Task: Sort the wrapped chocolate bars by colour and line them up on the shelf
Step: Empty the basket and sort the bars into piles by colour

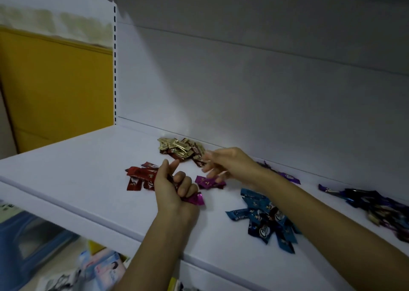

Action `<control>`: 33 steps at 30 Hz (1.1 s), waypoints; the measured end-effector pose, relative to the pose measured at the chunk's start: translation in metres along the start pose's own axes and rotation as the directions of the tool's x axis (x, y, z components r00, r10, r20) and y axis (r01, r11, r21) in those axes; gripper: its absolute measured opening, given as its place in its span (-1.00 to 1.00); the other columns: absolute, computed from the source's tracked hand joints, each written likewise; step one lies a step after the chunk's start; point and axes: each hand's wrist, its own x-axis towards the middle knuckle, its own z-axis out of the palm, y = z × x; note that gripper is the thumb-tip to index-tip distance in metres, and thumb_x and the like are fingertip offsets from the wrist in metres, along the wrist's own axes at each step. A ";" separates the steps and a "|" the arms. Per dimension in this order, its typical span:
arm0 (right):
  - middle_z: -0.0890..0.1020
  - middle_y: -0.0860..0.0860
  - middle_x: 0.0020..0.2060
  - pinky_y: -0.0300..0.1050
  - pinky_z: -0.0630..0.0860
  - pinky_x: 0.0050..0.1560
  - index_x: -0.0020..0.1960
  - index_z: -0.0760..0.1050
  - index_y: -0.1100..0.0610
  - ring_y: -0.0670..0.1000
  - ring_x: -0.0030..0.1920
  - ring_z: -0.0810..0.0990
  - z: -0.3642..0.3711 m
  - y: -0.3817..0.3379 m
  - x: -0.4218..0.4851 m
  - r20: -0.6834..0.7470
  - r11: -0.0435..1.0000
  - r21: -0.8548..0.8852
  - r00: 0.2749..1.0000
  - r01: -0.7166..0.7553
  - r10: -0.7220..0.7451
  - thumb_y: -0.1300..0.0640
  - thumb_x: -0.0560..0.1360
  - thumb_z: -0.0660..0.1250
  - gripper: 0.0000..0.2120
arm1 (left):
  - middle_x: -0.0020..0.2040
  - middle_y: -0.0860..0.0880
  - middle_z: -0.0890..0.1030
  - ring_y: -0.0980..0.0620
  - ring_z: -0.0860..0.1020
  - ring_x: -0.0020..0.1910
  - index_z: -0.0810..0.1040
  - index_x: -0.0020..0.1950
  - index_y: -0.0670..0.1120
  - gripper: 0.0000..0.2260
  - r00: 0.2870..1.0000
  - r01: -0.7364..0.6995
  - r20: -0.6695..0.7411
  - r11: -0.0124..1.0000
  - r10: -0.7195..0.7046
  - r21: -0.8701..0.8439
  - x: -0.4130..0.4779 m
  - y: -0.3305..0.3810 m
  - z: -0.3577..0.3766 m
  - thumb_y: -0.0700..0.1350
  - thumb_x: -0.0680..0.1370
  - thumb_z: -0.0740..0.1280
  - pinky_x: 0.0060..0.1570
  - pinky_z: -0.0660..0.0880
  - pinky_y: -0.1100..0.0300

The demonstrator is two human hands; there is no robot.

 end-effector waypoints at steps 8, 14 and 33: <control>0.71 0.04 -0.14 -0.06 0.58 0.12 -0.03 0.61 -0.04 0.00 -0.06 0.68 0.026 0.009 -0.050 0.058 0.980 -0.123 0.987 0.158 -0.152 0.16 0.38 0.50 -0.79 | -0.41 0.04 0.43 0.15 0.35 -0.53 0.48 -0.11 -0.05 -0.81 1.000 0.004 -0.023 1.000 -0.004 -0.021 0.003 -0.002 0.004 0.05 0.58 0.28 -0.55 0.31 0.37; 0.71 0.05 -0.22 -0.25 0.59 -0.12 -0.08 0.64 0.11 -0.04 -0.20 0.68 0.018 0.009 -0.048 -0.018 0.992 -0.005 0.991 0.129 -0.129 0.32 0.41 0.44 -0.84 | 0.02 -0.12 0.62 0.03 0.61 -0.08 0.51 0.10 -0.20 -0.86 0.987 0.162 0.001 0.986 -0.162 -0.033 0.002 -0.004 0.006 -0.19 0.57 0.27 -0.26 0.61 0.09; 0.63 -0.06 -0.19 -0.31 0.39 -0.45 -0.07 0.61 0.00 -0.14 -0.38 0.50 -0.013 0.017 -0.031 -0.270 0.999 -0.034 0.963 0.015 -0.023 -0.17 0.46 0.31 -0.74 | -0.25 0.07 0.64 0.18 0.57 -0.26 0.58 0.04 -0.05 -0.83 0.995 -0.098 0.027 0.901 0.096 0.423 0.002 -0.012 0.003 -0.14 0.47 0.45 -0.32 0.45 0.28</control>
